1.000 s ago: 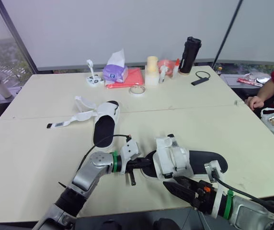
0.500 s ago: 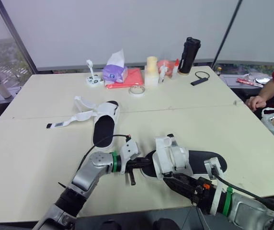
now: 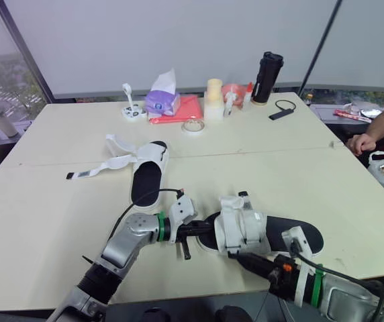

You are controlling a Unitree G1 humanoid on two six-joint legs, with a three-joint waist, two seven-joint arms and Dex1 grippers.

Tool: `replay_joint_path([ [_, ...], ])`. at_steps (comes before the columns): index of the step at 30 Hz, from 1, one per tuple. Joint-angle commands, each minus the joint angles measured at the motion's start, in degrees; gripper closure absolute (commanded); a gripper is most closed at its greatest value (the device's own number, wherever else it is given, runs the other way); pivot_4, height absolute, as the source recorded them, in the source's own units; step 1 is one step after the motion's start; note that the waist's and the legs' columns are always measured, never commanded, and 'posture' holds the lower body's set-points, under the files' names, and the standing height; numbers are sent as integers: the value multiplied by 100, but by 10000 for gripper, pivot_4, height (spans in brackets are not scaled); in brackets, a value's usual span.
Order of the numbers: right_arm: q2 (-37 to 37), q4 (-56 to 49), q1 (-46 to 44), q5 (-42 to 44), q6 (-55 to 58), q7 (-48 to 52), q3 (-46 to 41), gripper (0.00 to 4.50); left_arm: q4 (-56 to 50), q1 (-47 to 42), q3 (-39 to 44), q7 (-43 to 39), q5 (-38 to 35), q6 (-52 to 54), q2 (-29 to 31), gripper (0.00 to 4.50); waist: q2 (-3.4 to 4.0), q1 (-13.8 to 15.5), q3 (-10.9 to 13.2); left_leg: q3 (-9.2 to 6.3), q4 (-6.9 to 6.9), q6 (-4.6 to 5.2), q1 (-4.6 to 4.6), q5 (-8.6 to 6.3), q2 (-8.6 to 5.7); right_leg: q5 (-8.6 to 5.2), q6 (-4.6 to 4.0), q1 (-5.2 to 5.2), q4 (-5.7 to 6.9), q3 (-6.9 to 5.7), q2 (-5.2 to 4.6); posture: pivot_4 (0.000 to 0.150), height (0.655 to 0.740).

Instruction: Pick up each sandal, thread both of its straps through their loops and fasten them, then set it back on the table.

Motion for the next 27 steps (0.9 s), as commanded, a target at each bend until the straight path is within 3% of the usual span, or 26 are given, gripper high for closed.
replay_joint_path([
  [1,-131,-232,153,-242,-2,262,184,44539,605,306,-189,216,417,405,161,45000,0,0,0,0,0,0,0,0,0,0,0,0,0,0,0,1500,7400],
  [21,-843,-607,1158,-1048,-250,1356,30,44539,732,223,-220,174,444,323,182,45000,-7,11,0,-1,12,-1,0,0,-2,-12,21,7,0,-4,17,1500,7400],
  [24,-817,-738,1048,-849,-263,1342,-162,44539,750,202,-230,160,446,312,192,45000,-7,12,0,-3,18,-1,1,-1,-1,-12,22,7,0,-4,19,1500,7400],
  [27,-650,-859,773,149,-309,1198,-655,44539,767,191,-235,150,448,297,202,45000,-8,13,1,-3,19,-1,1,-1,-1,-12,21,10,0,-4,19,1500,7400],
])
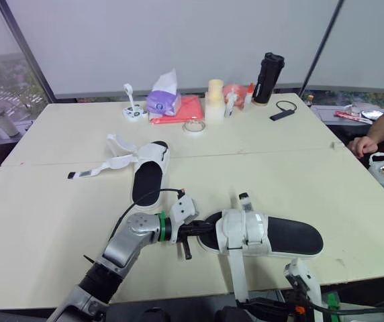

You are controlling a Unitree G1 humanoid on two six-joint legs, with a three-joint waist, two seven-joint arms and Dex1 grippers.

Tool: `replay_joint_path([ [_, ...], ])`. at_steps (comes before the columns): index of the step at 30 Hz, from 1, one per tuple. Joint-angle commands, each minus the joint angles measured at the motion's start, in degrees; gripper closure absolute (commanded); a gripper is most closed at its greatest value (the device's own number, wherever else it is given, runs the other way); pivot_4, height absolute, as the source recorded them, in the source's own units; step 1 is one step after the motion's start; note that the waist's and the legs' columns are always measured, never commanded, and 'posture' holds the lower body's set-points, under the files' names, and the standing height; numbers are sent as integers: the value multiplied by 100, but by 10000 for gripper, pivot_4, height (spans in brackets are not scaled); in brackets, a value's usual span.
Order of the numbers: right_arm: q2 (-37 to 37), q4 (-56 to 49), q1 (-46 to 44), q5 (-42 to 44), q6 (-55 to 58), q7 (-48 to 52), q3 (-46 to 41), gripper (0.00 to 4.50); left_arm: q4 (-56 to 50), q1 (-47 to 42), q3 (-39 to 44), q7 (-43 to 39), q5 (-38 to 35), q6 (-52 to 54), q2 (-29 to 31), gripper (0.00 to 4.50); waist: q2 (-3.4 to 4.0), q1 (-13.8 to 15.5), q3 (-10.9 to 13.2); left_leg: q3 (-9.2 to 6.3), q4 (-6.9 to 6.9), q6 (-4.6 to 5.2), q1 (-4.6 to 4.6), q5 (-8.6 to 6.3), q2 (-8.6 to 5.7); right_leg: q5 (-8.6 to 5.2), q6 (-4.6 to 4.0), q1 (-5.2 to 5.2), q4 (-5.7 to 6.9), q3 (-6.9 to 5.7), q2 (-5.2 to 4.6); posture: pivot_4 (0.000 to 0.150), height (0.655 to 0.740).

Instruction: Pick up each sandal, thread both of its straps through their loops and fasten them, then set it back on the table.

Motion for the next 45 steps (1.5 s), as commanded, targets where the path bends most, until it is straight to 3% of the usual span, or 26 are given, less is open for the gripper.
replay_joint_path([
  [1,189,-308,-328,1594,-191,-201,-687,44539,723,251,-187,114,449,293,209,45000,-2,-1,2,-1,1,0,0,0,0,1,-1,2,0,0,1,1500,7400],
  [4,104,-558,-729,2958,-429,-582,-993,44539,756,241,-193,111,456,270,210,45000,-1,-4,3,-1,8,0,0,0,2,2,-1,8,1,0,4,1500,7400],
  [10,13,-509,-1532,3841,-619,-1412,-739,44539,804,217,-188,118,463,244,191,45000,-17,4,23,-3,9,1,-9,0,3,13,-20,1,1,0,8,1500,7400],
  [15,817,578,-2789,3469,-728,-2256,-115,44539,820,217,-174,162,473,250,128,45000,-26,12,50,-6,35,1,-15,1,13,25,-39,3,4,0,9,1500,7400],
  [22,1214,1019,-2792,3170,-613,-2529,-76,44539,788,268,-121,246,464,291,111,45000,-11,38,49,-6,35,2,-21,1,10,26,-41,0,7,5,-15,1500,7400],
  [26,1209,1103,-2582,3023,-568,-2499,-197,30542,771,283,-129,262,459,291,107,45000,2,42,41,-6,34,2,-16,1,11,26,-41,4,9,6,-21,1500,7400],
  [31,1011,1003,-2530,3113,-493,-2513,-466,5126,785,270,-146,244,462,268,103,45000,23,41,32,-6,30,2,-17,1,12,26,-41,1,9,8,-26,1500,7400],
  [35,480,1129,-2970,2504,-578,-2538,-886,5126,807,254,-154,234,460,260,102,45000,39,38,26,-2,30,2,-20,1,10,26,-42,-1,8,8,-32,1500,7400],
  [38,-291,1105,-3369,1164,-472,-1997,-404,5126,872,216,-185,210,471,227,76,45000,52,40,20,5,31,2,-20,1,8,26,-42,-5,8,7,-36,1500,7400],
  [45,-527,1600,-4248,17,-477,-673,475,5126,1021,102,-235,234,495,121,-14,45000,51,116,23,2,31,2,-21,1,6,25,-42,-6,7,-3,-29,1500,7400],
])
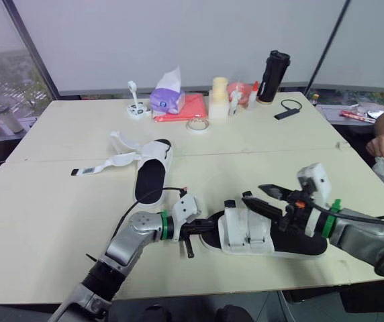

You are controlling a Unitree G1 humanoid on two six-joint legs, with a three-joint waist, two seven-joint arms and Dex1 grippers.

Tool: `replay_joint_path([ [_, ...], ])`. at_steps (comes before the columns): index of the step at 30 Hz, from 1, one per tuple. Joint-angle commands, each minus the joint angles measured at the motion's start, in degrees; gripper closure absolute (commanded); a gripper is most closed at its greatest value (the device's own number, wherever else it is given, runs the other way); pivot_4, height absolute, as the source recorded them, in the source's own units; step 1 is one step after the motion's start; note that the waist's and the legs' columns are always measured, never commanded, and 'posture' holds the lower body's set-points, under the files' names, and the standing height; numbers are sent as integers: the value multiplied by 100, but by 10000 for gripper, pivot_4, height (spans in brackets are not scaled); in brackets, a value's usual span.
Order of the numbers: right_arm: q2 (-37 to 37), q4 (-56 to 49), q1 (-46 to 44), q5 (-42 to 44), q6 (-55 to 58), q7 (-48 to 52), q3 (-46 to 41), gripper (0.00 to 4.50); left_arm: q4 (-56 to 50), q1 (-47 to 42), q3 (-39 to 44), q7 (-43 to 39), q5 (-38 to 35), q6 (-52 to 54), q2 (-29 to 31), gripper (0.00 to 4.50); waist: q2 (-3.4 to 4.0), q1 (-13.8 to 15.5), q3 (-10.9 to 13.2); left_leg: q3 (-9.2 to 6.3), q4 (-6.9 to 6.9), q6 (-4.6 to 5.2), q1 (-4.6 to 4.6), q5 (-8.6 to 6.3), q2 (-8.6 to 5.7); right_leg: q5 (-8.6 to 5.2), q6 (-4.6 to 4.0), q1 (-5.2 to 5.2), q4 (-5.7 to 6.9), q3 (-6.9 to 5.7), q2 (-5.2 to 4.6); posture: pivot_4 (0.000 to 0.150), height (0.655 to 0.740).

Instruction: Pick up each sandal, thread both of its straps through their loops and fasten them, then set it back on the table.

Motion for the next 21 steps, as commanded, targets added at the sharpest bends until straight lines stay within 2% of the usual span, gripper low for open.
replay_joint_path([
  [1,-104,373,-490,-567,3,699,337,5126,843,223,-166,210,495,264,134,45000,-2,-6,1,2,4,0,1,0,0,0,0,2,0,0,0,1500,7400],
  [11,188,1284,-1245,-648,708,1798,613,5126,836,291,-99,317,466,260,91,45000,-6,-4,3,2,13,0,1,0,-13,1,0,10,0,-1,-13,1500,7400],
  [14,400,1515,-1450,-543,940,1939,579,13042,822,307,-78,345,447,294,66,45000,-4,-3,2,2,13,0,6,0,-13,1,0,14,1,-1,-13,1500,7400],
  [19,510,1662,-1673,-685,1220,2211,659,37209,818,322,-48,360,463,302,50,45000,-4,1,2,1,14,0,4,0,-17,1,1,14,1,-2,-14,1500,7400],
  [21,494,1665,-1705,-771,1286,2323,700,44567,809,336,-35,368,469,301,58,45000,-4,-1,1,2,14,0,4,0,-18,1,1,14,1,-2,-15,1500,7400],
])
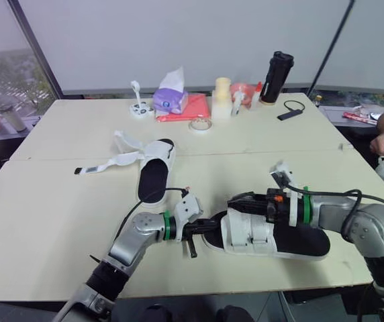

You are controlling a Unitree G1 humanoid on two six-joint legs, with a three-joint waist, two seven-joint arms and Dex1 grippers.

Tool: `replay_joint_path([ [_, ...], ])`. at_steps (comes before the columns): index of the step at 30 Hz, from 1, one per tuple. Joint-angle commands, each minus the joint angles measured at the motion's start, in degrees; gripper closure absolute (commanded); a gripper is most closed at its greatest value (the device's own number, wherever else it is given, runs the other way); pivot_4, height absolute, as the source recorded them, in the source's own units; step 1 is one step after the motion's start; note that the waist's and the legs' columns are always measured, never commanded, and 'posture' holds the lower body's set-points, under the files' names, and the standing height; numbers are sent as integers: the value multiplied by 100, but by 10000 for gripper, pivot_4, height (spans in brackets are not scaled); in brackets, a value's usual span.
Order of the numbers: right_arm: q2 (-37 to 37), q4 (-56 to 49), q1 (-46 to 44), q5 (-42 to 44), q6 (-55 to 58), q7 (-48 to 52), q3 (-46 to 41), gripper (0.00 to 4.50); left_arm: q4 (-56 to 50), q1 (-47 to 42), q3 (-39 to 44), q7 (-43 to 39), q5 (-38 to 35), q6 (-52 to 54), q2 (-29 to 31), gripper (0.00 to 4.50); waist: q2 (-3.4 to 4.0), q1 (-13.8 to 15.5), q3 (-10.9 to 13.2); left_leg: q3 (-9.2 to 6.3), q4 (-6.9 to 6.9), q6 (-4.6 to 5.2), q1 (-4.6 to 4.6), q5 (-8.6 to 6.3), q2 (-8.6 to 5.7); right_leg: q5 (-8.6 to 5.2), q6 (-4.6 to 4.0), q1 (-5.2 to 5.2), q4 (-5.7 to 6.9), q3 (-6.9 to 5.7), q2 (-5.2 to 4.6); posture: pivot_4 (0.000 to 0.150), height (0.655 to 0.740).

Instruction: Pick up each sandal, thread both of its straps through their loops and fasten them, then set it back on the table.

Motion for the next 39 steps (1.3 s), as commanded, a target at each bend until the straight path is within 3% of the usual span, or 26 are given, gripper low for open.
replay_joint_path([
  [1,-27,-73,-118,-84,91,225,-1,44567,722,291,-91,326,471,383,177,45000,0,0,0,0,0,0,0,0,0,0,0,0,0,0,0,1500,7400],
  [10,-22,-223,-176,239,260,387,-683,44567,731,304,-58,346,470,379,186,45000,0,-2,0,0,0,0,1,0,-2,0,0,0,0,-2,0,1500,7400],
  [16,79,-262,-76,-18,164,238,-685,44567,762,277,-73,312,479,355,183,45000,-1,-4,0,1,1,0,1,0,-2,1,1,0,1,-5,3,1500,7400],
  [23,289,63,-276,-948,-138,-181,-276,44567,782,264,-126,306,514,304,168,45000,0,-5,0,2,3,0,2,0,-3,1,1,0,2,-4,5,1500,7400],
  [27,44,161,-221,-1769,-351,-156,305,44567,752,296,-138,322,514,302,163,45000,1,-6,-1,3,3,0,3,0,-4,1,1,1,3,-4,6,1500,7400],
  [39,-567,-11,-70,-3080,-876,197,1294,44567,868,262,-121,368,487,266,68,45000,-35,0,-21,-2,7,0,16,0,-26,0,3,3,-4,-9,-7,1500,7400],
])
